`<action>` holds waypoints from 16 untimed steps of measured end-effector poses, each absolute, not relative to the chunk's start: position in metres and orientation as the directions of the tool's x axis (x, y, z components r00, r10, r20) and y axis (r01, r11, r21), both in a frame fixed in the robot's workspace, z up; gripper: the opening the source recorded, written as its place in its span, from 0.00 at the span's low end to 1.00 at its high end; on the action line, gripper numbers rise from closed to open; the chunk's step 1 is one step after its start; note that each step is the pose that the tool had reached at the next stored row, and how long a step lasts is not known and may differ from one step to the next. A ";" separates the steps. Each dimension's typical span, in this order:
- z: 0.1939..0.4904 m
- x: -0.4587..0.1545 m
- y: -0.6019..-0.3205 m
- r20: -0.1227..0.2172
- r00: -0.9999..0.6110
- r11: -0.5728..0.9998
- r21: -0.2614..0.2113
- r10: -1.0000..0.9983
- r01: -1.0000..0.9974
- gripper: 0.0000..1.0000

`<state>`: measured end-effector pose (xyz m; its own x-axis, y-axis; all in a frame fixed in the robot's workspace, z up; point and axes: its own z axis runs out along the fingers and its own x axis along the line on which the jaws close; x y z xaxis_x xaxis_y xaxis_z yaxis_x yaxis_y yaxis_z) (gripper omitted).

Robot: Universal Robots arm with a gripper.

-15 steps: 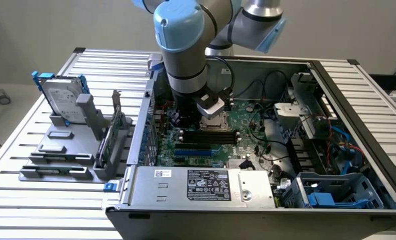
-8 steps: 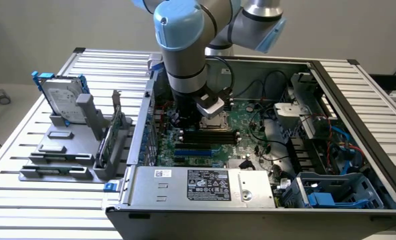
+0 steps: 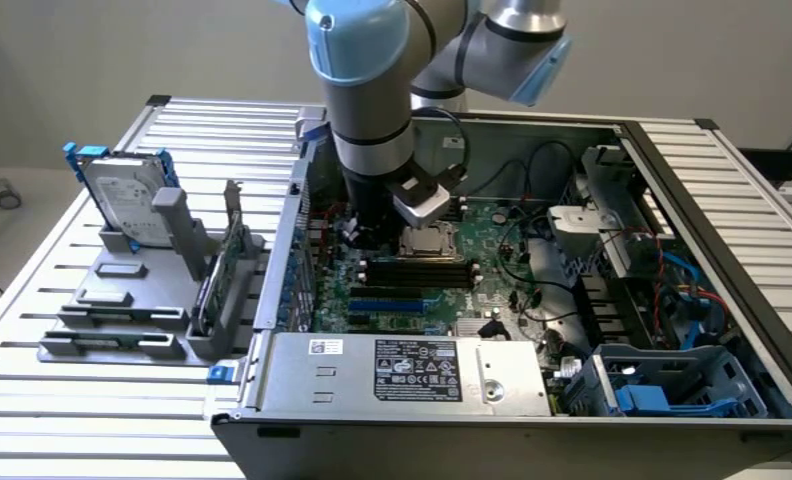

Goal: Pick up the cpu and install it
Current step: 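Install the first cpu locking lever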

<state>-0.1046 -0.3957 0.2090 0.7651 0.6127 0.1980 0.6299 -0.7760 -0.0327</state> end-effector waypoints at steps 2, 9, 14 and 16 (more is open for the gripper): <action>0.214 -0.105 -0.396 0.198 0.765 -0.776 -0.033 0.613 0.630 0.11; 0.223 -0.108 -0.393 0.198 0.748 -0.758 -0.033 0.634 0.651 0.11; 0.224 -0.108 -0.389 0.197 0.715 -0.724 -0.033 0.671 0.689 0.11; 0.224 -0.108 -0.388 0.197 0.699 -0.707 -0.034 0.688 0.706 0.11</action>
<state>-0.1082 -0.3879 0.2240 0.6986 0.6879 0.1967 0.7060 -0.7074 -0.0338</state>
